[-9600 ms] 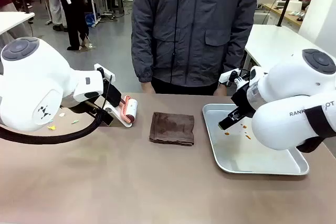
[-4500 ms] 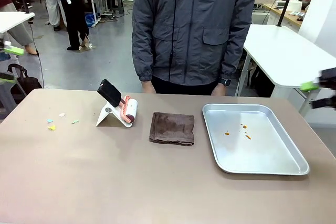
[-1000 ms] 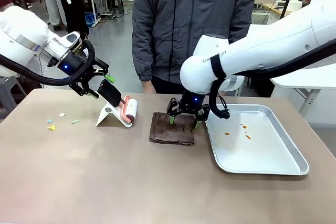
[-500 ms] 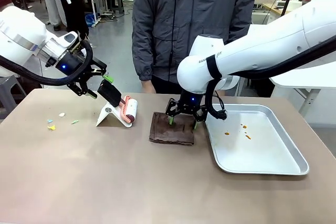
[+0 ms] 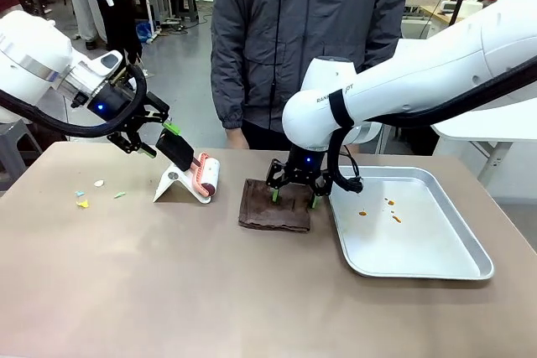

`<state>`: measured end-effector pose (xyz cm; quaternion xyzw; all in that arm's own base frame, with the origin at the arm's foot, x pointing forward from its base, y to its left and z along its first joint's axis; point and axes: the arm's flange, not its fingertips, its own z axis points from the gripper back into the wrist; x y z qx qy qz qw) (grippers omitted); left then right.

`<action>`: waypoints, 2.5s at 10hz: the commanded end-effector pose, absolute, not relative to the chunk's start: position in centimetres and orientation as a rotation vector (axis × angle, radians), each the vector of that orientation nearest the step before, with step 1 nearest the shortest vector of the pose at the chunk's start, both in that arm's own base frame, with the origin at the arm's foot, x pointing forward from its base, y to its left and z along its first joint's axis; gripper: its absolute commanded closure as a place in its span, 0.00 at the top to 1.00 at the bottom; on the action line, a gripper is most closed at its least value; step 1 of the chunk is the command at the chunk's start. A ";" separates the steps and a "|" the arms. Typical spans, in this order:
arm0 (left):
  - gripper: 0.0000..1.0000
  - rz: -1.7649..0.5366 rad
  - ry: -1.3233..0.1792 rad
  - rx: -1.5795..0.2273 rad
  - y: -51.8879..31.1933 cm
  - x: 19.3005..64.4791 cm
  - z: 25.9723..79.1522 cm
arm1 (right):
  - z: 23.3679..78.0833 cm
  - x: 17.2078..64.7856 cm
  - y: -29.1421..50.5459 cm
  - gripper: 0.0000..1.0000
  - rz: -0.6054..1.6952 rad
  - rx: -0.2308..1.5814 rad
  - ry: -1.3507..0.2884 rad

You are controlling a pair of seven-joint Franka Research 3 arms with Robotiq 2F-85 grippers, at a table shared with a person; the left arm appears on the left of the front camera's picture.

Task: Clean the surface of the table.
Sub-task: Hold the Lint Roller with your left hand and the towel with your right hand.

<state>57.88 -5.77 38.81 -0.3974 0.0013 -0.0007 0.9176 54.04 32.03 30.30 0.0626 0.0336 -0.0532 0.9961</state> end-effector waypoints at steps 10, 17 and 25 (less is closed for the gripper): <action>0.00 -0.043 -0.040 -0.856 -5.8 57.7 38.5 | 30.3 54.6 32.5 0.00 -0.113 0.087 0.096; 0.00 -0.078 -0.095 -1.004 -4.9 55.8 40.6 | 33.5 52.8 26.7 0.00 -0.114 0.598 0.089; 0.13 -0.113 0.022 -1.508 7.0 46.0 45.2 | 38.7 42.6 14.6 0.04 0.016 1.298 -0.010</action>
